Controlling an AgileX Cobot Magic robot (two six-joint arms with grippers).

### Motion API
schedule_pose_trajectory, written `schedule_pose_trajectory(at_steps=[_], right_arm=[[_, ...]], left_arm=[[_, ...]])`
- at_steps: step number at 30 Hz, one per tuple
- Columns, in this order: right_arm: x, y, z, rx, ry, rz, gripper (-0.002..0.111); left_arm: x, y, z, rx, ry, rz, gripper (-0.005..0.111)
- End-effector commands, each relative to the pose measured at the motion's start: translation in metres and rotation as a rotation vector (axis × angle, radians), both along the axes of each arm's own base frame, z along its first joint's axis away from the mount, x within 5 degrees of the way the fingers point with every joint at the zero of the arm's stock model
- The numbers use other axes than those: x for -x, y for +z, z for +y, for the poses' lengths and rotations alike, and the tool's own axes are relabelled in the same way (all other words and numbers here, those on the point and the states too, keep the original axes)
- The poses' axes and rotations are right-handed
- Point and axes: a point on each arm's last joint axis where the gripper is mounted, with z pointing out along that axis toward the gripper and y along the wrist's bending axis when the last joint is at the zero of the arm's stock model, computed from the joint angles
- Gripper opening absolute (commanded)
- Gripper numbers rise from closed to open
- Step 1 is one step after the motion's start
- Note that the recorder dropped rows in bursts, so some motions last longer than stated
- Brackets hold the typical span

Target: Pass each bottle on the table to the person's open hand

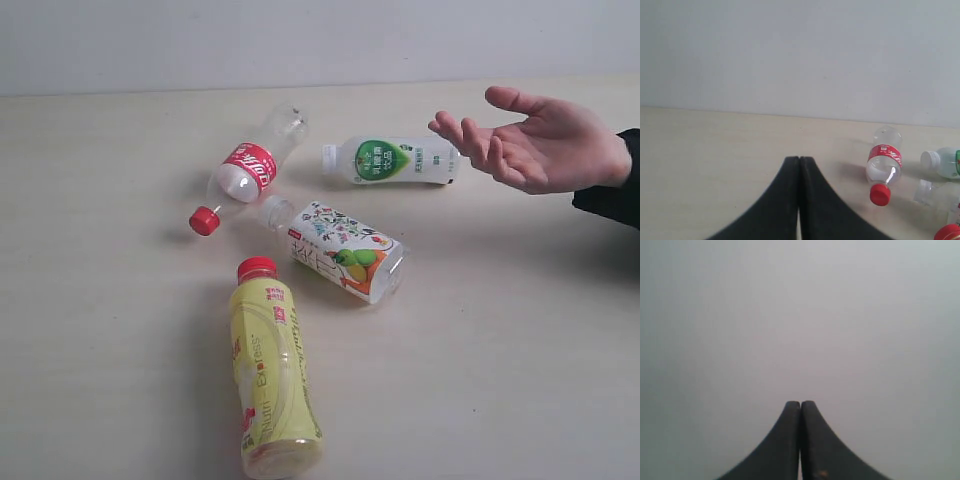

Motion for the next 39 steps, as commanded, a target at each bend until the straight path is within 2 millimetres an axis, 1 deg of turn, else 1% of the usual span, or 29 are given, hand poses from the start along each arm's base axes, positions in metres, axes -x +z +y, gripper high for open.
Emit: schedule_pose_trajectory(at_steps=[1, 3, 5, 7, 10, 12, 16, 18, 21, 23, 26, 28, 33, 35, 37, 39], right_arm=[[0.005, 0.019, 0.026, 0.119, 0.272, -0.166, 0.0], [-0.003, 0.033, 0.028, 0.09, 0.316, -0.116, 0.0], [-0.016, 0.045, 0.03, 0.08, 0.34, -0.058, 0.0], [-0.031, 0.055, 0.034, 0.118, 0.374, 0.001, 0.0], [-0.062, 0.069, 0.039, 0.197, 0.408, 0.126, 0.0], [-0.088, 0.074, 0.04, 0.238, 0.415, 0.219, 0.0], [-0.139, 0.077, 0.04, 0.281, 0.415, 0.391, 0.0], [-0.162, 0.075, 0.038, 0.322, 0.388, 0.466, 0.0], [-0.191, 0.064, 0.03, 0.368, 0.305, 0.602, 0.0], [-0.205, 0.056, 0.025, 0.374, 0.259, 0.693, 0.0], [-0.221, 0.046, 0.022, 0.425, 0.242, 0.786, 0.0], [-0.229, 0.044, 0.021, 0.355, 0.24, 0.826, 0.0], [-0.241, 0.042, 0.02, 0.371, 0.213, 0.836, 0.0], [-0.243, 0.044, 0.016, 0.442, 0.166, 0.814, 0.0], [-0.245, 0.045, 0.009, 0.523, 0.082, 0.803, 0.0], [-0.246, 0.04, 0.0, 0.553, -0.022, 0.825, 0.0]], left_arm=[[0.001, 0.0, 0.0, 0.002, 0.0, -0.009, 0.0], [0.001, 0.0, 0.0, 0.002, 0.0, -0.009, 0.0], [0.001, 0.0, 0.0, 0.002, 0.0, -0.009, 0.0], [0.001, 0.0, 0.0, 0.002, 0.0, -0.009, 0.0], [0.001, 0.0, 0.0, 0.002, 0.0, -0.009, 0.0], [0.001, 0.0, 0.0, 0.002, 0.0, -0.009, 0.0], [0.001, 0.0, 0.0, 0.002, 0.0, -0.009, 0.0], [0.001, 0.0, 0.0, 0.002, 0.0, -0.009, 0.0], [0.001, 0.0, 0.0, 0.002, 0.0, -0.009, 0.0], [0.001, 0.0, 0.0, 0.002, 0.0, -0.009, 0.0], [0.001, 0.0, 0.0, 0.002, 0.0, -0.009, 0.0], [0.001, 0.0, 0.0, 0.002, 0.0, -0.009, 0.0], [0.001, 0.0, 0.0, 0.002, 0.0, -0.009, 0.0], [0.001, 0.0, 0.0, 0.002, 0.0, -0.009, 0.0], [0.001, 0.0, 0.0, 0.002, 0.0, -0.009, 0.0], [0.001, 0.0, 0.0, 0.002, 0.0, -0.009, 0.0]])
